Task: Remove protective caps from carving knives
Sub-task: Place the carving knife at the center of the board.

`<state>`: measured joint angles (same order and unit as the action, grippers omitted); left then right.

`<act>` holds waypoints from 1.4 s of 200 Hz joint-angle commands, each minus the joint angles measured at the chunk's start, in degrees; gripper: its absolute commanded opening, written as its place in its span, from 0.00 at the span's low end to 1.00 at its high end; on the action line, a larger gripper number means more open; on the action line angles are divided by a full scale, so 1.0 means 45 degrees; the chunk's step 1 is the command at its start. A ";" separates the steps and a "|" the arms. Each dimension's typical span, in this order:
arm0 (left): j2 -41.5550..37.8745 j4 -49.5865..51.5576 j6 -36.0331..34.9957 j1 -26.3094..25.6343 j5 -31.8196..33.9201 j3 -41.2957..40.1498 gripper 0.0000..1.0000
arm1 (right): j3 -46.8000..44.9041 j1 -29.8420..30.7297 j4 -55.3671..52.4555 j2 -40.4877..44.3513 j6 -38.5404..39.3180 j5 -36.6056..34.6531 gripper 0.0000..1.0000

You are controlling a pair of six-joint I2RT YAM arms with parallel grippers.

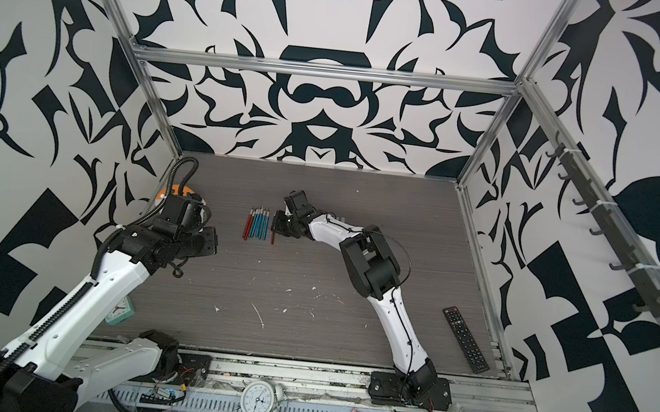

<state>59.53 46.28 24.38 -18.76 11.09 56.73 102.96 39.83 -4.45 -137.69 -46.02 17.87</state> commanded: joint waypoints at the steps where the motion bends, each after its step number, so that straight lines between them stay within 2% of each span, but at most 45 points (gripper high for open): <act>1: -0.0152 0.0340 -0.0090 0.0018 0.0095 -0.0013 0.00 | 0.0330 0.0103 -0.0922 -0.0441 -0.0239 -0.0123 0.00; 48: -0.0118 0.0340 -0.0095 0.0029 0.0075 -0.0043 0.00 | 0.1086 0.0113 -0.1410 -0.1038 -0.0260 -0.0140 0.00; 80: -0.0126 0.0343 -0.0113 0.0024 0.0074 -0.0072 0.00 | 0.1143 0.0113 -0.1394 -0.1099 -0.0417 -0.0182 0.10; 102: -0.0031 0.0346 -0.0108 0.0029 0.0069 -0.0066 0.00 | 0.1221 0.0115 -0.1432 -0.0964 -0.0447 -0.0167 0.21; 132: 0.0026 0.0340 -0.0123 0.0026 0.0055 -0.0047 0.00 | 0.1366 0.0113 -0.1628 -0.0791 -0.0340 -0.0046 0.29; 171: 0.0200 0.0339 -0.0176 0.0027 -0.0078 0.0003 0.00 | 0.1470 0.0055 -0.2024 0.0962 0.0155 -0.0214 0.34; 213: 0.0561 0.0008 -0.0044 0.0010 -0.0844 0.0143 0.00 | 0.1228 -0.0043 -0.2786 0.3468 0.1209 -0.0542 0.47; 242: 0.1052 -0.0031 0.0530 -0.0080 -0.1394 0.0328 0.00 | -0.0340 -0.0078 -0.2781 0.5916 0.1999 -0.1304 0.61; 280: 0.1890 -0.0282 0.1201 -0.0935 -0.1108 0.0874 0.00 | -0.3396 -0.0250 -0.2529 0.9347 0.2753 -0.2510 0.79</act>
<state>66.17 45.65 27.09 -20.95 6.39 57.45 94.87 39.38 -15.53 -102.89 -37.34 11.57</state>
